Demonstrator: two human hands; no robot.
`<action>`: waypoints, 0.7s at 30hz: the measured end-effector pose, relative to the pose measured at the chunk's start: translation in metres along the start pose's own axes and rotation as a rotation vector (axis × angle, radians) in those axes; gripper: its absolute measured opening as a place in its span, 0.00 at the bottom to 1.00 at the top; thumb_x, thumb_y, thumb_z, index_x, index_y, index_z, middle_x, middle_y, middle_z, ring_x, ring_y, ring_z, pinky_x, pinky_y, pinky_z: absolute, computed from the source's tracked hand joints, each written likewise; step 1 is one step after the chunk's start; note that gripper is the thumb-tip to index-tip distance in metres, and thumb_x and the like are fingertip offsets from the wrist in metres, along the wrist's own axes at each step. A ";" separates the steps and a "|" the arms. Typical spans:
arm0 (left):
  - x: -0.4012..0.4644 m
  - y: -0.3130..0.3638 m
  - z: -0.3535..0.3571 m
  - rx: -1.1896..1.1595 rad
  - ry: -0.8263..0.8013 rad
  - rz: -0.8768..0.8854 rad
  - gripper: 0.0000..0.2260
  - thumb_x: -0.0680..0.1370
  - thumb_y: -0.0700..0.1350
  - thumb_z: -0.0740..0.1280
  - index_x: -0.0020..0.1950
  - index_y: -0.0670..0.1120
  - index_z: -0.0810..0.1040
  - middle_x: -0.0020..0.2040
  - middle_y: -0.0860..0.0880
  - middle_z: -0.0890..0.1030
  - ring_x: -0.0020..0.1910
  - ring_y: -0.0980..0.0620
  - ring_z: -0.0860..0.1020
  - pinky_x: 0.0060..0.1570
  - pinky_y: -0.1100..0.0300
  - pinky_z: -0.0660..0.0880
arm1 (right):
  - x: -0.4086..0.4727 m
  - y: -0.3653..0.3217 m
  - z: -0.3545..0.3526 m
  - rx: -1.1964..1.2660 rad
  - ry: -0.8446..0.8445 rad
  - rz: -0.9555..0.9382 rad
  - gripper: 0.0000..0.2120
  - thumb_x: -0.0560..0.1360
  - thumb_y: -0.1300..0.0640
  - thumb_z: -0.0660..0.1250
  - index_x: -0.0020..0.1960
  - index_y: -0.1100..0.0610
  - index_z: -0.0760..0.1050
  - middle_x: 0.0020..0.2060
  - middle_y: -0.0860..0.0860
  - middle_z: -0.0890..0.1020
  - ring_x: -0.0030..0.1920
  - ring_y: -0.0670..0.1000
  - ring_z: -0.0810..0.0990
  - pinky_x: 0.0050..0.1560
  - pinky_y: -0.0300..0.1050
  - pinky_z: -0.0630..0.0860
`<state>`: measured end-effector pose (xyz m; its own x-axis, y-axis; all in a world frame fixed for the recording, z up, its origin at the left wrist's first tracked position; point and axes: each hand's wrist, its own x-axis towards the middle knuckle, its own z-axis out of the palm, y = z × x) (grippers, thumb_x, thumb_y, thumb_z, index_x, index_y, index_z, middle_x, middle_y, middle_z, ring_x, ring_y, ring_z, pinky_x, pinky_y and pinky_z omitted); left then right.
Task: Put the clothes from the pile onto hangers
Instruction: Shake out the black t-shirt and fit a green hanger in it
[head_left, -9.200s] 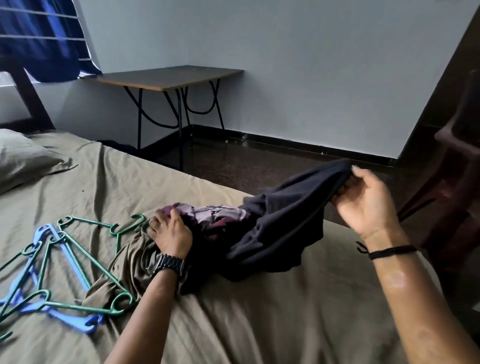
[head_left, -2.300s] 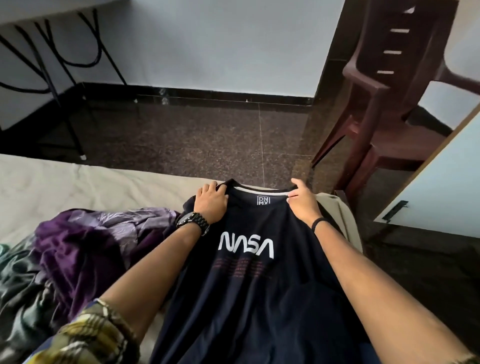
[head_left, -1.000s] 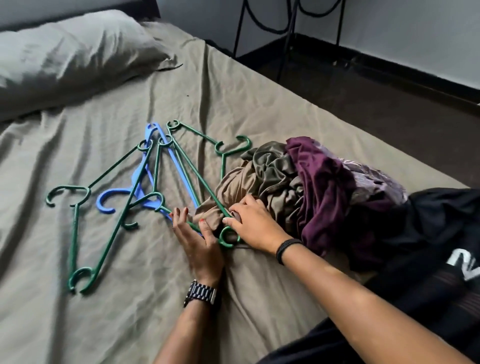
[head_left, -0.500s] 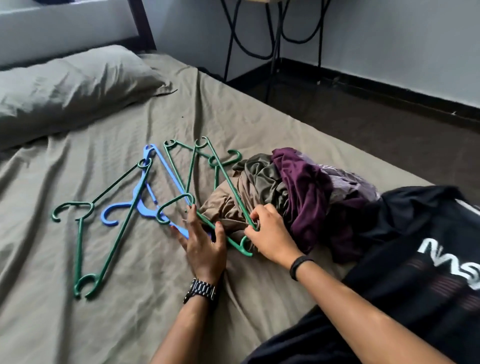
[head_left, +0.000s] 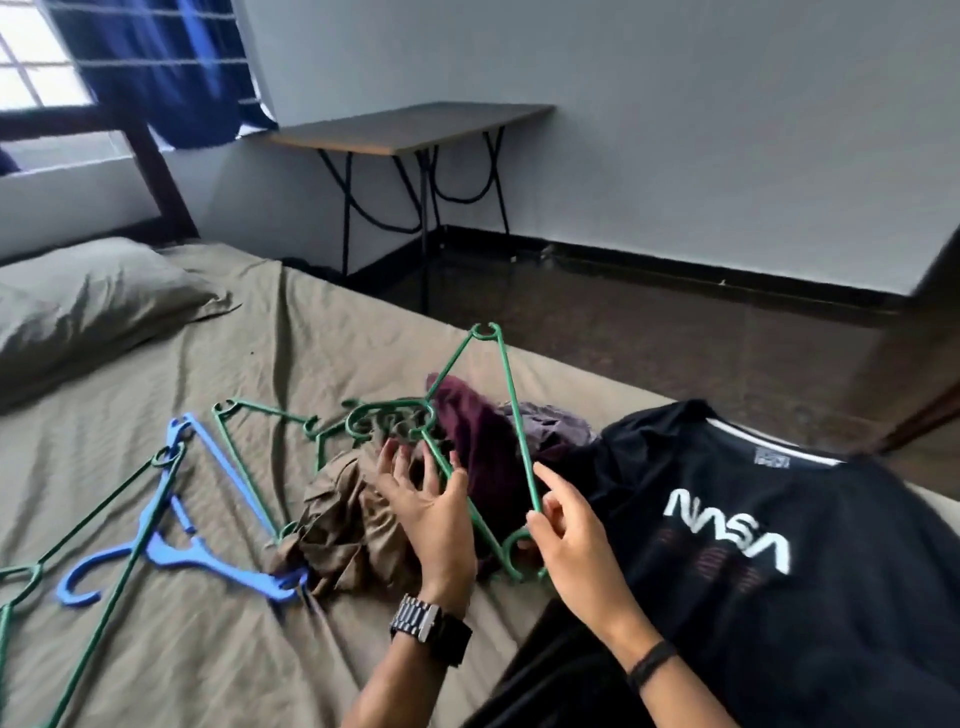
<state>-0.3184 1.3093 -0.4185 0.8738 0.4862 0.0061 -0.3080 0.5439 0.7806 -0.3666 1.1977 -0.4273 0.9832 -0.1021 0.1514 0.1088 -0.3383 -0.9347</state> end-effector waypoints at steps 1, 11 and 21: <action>-0.007 -0.004 0.013 -0.029 -0.013 -0.050 0.30 0.74 0.21 0.59 0.66 0.50 0.61 0.66 0.47 0.67 0.62 0.50 0.74 0.55 0.61 0.75 | -0.003 0.002 -0.014 0.022 0.052 -0.008 0.23 0.78 0.67 0.62 0.70 0.52 0.67 0.39 0.48 0.68 0.36 0.44 0.69 0.40 0.31 0.71; -0.085 -0.067 0.117 0.306 -0.359 -0.397 0.06 0.84 0.41 0.53 0.58 0.47 0.67 0.31 0.48 0.68 0.19 0.59 0.64 0.18 0.68 0.60 | -0.030 0.036 -0.131 -0.090 0.343 0.028 0.28 0.76 0.65 0.65 0.69 0.45 0.62 0.40 0.43 0.71 0.40 0.42 0.71 0.49 0.33 0.69; -0.118 -0.127 0.189 0.743 -1.015 -0.560 0.12 0.84 0.44 0.52 0.43 0.45 0.69 0.24 0.54 0.59 0.19 0.61 0.54 0.18 0.71 0.51 | -0.049 0.071 -0.266 -0.418 0.410 0.077 0.16 0.74 0.67 0.66 0.59 0.55 0.78 0.39 0.43 0.77 0.41 0.37 0.76 0.48 0.36 0.72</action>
<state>-0.3109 1.0534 -0.4004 0.8012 -0.5571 -0.2183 0.1638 -0.1467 0.9755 -0.4462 0.9302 -0.4162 0.8402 -0.4657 0.2777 -0.1094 -0.6472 -0.7544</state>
